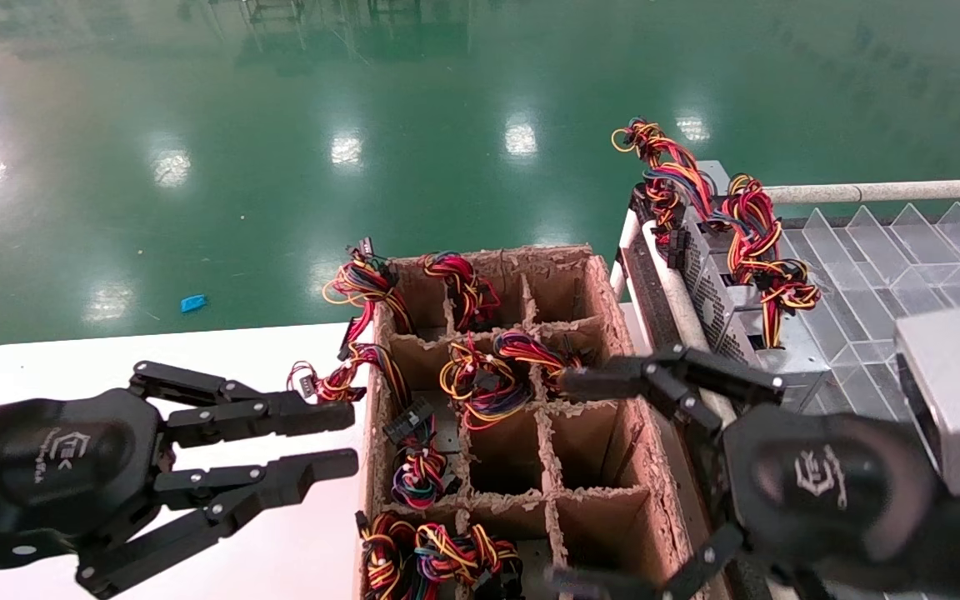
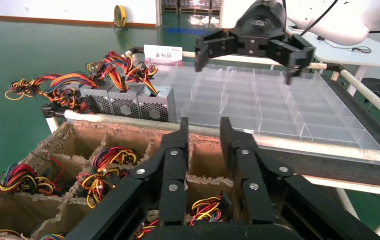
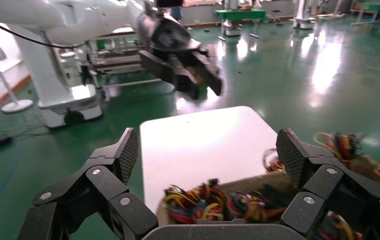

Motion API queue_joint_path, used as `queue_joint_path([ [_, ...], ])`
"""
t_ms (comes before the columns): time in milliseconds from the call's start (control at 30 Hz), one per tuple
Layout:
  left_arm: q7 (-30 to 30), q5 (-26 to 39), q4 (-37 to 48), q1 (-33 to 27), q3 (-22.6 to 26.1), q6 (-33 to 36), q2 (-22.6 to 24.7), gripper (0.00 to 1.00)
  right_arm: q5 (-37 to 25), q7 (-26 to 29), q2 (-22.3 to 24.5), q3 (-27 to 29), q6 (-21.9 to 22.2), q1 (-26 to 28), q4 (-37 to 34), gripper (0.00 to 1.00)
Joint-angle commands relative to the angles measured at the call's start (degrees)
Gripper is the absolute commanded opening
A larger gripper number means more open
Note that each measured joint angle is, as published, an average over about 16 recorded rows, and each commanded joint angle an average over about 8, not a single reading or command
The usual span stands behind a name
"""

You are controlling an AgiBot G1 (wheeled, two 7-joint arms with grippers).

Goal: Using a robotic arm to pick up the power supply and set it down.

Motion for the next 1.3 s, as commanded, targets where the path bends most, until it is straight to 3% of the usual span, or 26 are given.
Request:
queue_joint_path([
  [33,0.0,0.0,0.0,0.0,0.0,0.0,0.0,1.0,0.59,0.38,-0.05,0.07,-0.02,-0.83,0.85,1.0],
  [1300,0.0,0.0,0.01,0.01,0.0,-0.01,0.0,1.0,0.15,0.17,-0.01,0.02,0.0,-0.2,0.18,1.0],
])
